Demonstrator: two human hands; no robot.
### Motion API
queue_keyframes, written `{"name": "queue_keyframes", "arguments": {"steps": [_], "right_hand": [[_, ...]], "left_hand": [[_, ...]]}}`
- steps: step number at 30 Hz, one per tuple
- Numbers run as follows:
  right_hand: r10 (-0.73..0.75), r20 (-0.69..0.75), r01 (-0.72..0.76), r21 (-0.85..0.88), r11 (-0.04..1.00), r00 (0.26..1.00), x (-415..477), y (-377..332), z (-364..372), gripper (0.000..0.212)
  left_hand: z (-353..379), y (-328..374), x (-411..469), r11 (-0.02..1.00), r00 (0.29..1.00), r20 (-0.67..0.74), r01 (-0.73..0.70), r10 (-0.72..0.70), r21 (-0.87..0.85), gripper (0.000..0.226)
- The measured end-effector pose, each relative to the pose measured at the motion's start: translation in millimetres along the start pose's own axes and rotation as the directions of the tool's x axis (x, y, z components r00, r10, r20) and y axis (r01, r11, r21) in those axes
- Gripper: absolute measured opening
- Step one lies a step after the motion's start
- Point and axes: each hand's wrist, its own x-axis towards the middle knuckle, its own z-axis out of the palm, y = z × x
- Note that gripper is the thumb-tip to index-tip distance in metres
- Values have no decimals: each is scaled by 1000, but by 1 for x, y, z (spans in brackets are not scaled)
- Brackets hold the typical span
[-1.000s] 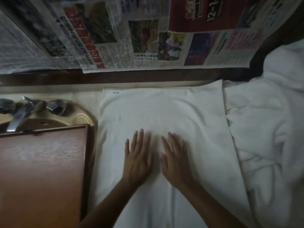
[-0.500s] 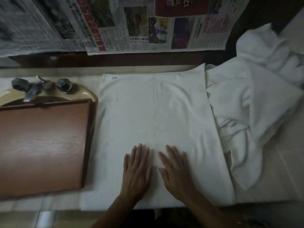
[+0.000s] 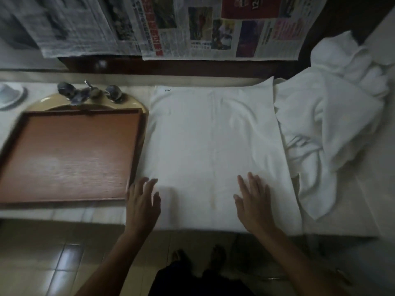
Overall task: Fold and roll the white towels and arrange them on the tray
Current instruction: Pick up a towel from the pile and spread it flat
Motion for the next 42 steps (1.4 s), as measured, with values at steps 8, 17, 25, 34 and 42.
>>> {"name": "queue_keyframes", "arguments": {"steps": [8, 17, 25, 34, 42], "right_hand": [[-54, 232, 78, -98, 992, 971, -6, -75, 26, 70], [-39, 294, 89, -161, 983, 955, -1, -83, 11, 76], [-27, 289, 63, -116, 991, 957, -1, -95, 5, 72], [68, 159, -59, -56, 997, 985, -42, -75, 17, 75], [50, 32, -48, -83, 995, 998, -74, -50, 9, 66]], "left_hand": [[-27, -60, 13, 974, 981, -9, 195, -195, 119, 47], [-38, -105, 22, 974, 986, 70, 135, -150, 182, 32], [-40, -73, 15, 999, 1000, 3, 1, -1, 46, 62], [27, -62, -51, 946, 915, 261, -323, 309, 13, 66], [10, -66, -74, 957, 927, 242, -290, 288, -28, 65]]}}
